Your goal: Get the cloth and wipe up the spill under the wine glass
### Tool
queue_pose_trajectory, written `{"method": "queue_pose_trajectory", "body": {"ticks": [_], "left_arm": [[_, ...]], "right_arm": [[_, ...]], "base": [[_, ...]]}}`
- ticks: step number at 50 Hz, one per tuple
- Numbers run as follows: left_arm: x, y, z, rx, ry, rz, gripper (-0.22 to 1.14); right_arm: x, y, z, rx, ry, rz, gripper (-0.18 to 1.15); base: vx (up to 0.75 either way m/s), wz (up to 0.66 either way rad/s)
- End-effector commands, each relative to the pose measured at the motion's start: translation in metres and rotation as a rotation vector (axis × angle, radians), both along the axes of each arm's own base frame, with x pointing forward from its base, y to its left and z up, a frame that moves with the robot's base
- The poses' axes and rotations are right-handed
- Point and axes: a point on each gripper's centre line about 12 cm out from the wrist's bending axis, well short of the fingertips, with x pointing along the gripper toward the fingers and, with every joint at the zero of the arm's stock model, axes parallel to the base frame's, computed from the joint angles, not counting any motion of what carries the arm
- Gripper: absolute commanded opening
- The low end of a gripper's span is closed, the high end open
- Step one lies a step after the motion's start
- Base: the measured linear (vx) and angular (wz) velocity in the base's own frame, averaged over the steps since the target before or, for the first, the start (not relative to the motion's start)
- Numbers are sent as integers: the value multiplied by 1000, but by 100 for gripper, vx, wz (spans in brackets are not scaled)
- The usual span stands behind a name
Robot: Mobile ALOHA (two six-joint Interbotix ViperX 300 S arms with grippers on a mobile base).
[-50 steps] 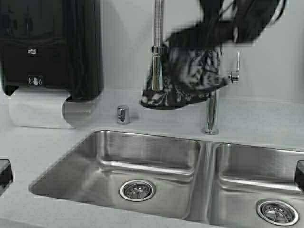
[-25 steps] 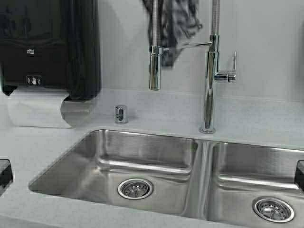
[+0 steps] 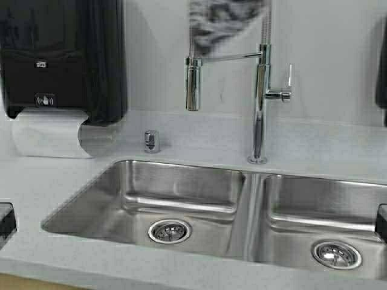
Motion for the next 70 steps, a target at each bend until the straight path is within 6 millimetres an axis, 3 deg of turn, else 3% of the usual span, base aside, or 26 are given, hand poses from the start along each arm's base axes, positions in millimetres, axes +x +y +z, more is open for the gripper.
{"method": "queue_pose_trajectory", "body": {"ticks": [1, 7, 17, 34, 46, 70], "left_arm": [[1, 0, 2, -2, 0, 0, 2], [2, 0, 2, -3, 5, 0, 3], [2, 0, 0, -9, 12, 0, 2], [3, 0, -2, -9, 28, 0, 2], [5, 0, -2, -10, 43, -1, 2], [4, 0, -2, -16, 37, -1, 2]], "right_arm": [[-13, 3, 0, 19, 9, 38, 6], [-20, 11, -25, -6, 62, 73, 6], [-16, 15, -93, -85, 178, 76, 6], [-22, 11, -152, -128, 231, 82, 6], [-24, 9, -175, -143, 229, 84, 6], [-18, -3, -184, -163, 236, 40, 6]], "base": [[-14, -2], [-13, -1], [-9, 1], [-5, 10], [-2, 22], [-3, 43]]}}
